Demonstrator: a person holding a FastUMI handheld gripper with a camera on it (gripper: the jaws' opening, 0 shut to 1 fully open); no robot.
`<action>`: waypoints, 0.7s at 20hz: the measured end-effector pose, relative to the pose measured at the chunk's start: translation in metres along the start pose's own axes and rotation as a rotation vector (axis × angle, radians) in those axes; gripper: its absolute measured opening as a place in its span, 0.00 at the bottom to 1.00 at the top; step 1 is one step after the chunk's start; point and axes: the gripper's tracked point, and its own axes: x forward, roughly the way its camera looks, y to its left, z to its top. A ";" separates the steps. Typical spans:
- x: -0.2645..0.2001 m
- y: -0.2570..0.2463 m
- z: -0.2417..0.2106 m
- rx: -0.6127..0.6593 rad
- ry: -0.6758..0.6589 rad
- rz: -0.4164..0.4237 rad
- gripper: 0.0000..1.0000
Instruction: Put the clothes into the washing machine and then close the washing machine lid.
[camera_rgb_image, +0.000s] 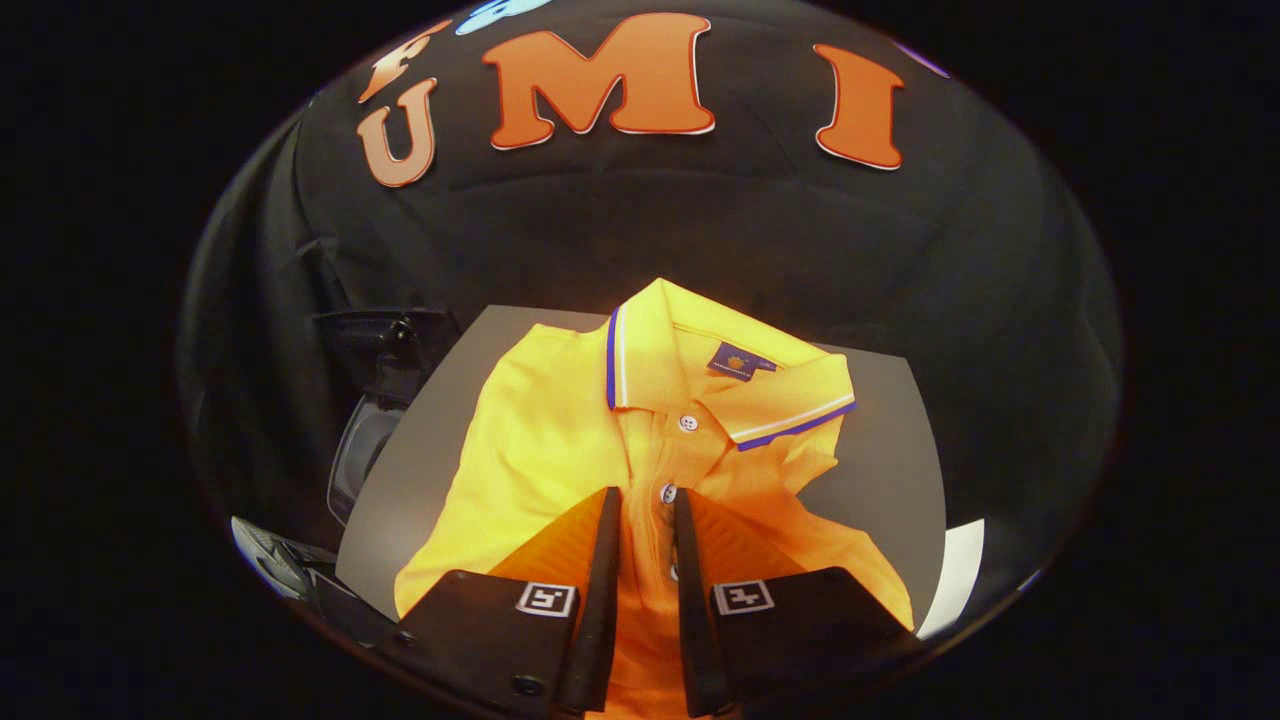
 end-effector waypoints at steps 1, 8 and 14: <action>0.000 -0.001 -0.001 0.040 0.043 0.009 0.25; -0.007 -0.006 0.011 0.251 -0.299 0.150 0.08; -0.021 -0.010 0.039 0.443 -0.628 0.239 0.08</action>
